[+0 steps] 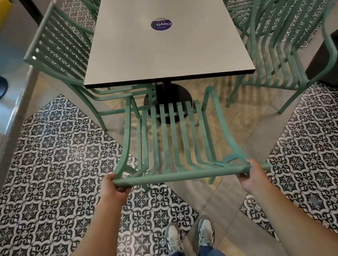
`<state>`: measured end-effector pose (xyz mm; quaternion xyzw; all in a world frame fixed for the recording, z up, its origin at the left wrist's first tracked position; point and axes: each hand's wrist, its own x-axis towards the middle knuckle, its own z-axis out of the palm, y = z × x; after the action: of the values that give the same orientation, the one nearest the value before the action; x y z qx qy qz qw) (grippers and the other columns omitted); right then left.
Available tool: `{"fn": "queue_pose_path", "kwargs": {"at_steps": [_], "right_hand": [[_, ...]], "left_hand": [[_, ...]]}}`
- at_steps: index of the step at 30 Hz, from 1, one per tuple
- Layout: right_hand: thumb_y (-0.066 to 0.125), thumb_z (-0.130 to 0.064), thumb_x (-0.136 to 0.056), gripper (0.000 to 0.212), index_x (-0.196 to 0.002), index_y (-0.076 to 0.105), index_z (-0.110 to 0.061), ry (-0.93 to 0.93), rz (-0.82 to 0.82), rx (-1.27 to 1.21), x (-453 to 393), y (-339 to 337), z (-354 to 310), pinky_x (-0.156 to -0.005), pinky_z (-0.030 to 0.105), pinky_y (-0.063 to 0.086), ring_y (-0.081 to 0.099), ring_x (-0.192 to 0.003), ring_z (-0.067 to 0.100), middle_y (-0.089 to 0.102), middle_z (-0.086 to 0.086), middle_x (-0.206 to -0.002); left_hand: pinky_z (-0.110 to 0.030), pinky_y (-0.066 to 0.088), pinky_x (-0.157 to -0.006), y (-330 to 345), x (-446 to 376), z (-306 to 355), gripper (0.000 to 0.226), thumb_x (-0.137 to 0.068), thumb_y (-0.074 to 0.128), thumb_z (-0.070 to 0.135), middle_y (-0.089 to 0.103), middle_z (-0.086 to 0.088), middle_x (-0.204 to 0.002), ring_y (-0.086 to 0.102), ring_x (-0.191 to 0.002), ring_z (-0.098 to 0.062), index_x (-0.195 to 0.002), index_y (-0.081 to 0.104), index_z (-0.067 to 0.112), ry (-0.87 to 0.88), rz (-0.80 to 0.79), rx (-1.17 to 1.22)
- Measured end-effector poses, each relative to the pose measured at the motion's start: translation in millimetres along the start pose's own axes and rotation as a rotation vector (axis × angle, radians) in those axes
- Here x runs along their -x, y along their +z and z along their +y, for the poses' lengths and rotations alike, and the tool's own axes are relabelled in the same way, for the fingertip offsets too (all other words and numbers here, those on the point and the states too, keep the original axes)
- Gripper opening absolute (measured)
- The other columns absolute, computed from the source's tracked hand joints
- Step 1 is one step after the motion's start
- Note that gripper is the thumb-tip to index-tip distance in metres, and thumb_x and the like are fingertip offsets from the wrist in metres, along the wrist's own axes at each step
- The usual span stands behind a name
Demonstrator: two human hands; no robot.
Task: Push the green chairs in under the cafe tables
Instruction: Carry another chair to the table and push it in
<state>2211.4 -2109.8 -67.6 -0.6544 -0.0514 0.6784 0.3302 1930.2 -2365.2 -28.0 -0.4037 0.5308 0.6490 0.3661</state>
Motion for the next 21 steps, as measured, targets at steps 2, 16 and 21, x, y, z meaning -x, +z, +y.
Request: {"fn": "queue_pose_path", "kwargs": {"at_steps": [2,16,21], "right_hand": [[0.058,-0.016,-0.088,0.031,-0.116,0.047,-0.009,0.002,-0.006,-0.004,-0.3,-0.5,0.7,-0.054,0.027,0.056,0.058,-0.079,0.022,0.051,0.011,-0.099],[0.058,-0.015,-0.088,0.038,-0.123,0.048,-0.009,0.007,-0.014,-0.019,-4.1,-7.0,2.2,-0.047,0.024,0.054,0.058,-0.078,0.021,0.054,0.011,-0.102],[0.057,-0.014,-0.088,0.038,-0.124,0.047,-0.008,0.004,-0.018,-0.037,-1.5,-6.5,3.0,-0.052,0.027,0.057,0.058,-0.078,0.021,0.053,0.011,-0.1]], "left_hand": [[-0.044,0.048,-0.086,-1.2,0.2,-0.3,0.042,-0.094,0.05,0.02,0.055,-0.018,-0.122,0.056,-0.101,-0.032,-0.132,0.046,0.003,0.004,-0.003,0.0],[-0.045,0.05,-0.08,-7.1,2.2,-1.9,0.044,-0.092,0.052,0.022,0.054,-0.017,-0.125,0.056,-0.103,-0.032,-0.133,0.047,0.007,0.005,0.02,0.008],[-0.046,0.047,-0.092,-6.1,1.3,-2.9,0.042,-0.094,0.05,0.023,0.054,-0.016,-0.125,0.054,-0.104,-0.032,-0.133,0.047,0.008,0.011,0.024,-0.004]]}}
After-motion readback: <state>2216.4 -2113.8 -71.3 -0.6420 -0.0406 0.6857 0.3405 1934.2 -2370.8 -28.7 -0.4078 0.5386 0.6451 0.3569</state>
